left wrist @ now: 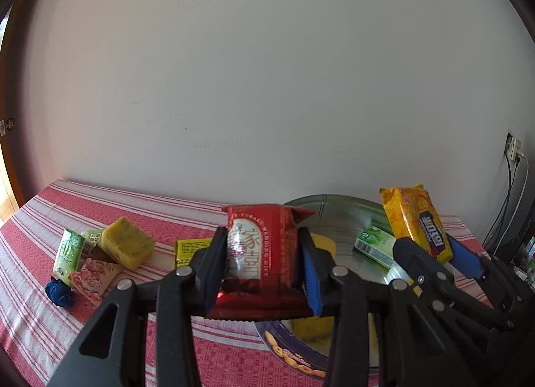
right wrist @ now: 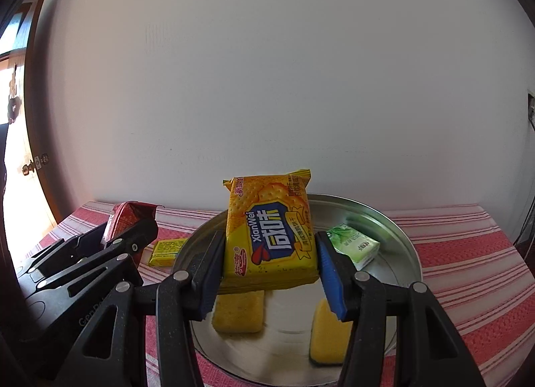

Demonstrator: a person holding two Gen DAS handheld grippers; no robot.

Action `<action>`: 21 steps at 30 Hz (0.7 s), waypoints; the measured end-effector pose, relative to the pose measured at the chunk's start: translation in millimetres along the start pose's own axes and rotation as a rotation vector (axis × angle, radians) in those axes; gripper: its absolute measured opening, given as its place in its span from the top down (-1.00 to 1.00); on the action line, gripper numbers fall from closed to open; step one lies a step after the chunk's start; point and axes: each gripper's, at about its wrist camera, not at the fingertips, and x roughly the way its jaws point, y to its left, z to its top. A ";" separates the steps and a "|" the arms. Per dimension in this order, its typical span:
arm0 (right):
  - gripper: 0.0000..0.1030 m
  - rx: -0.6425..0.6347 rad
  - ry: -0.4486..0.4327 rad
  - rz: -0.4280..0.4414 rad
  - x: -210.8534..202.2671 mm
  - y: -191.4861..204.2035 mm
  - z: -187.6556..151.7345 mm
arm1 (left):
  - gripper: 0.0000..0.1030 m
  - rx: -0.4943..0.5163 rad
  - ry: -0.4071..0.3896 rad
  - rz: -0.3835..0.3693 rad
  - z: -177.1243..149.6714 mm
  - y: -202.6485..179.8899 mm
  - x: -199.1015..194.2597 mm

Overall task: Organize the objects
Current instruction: 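Carry the red bag and yellow packet over the cookie tin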

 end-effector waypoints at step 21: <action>-0.07 0.070 0.098 -0.208 32.2 -61.2 -10.6 | 0.21 0.089 0.073 -0.038 -20.2 -39.5 48.2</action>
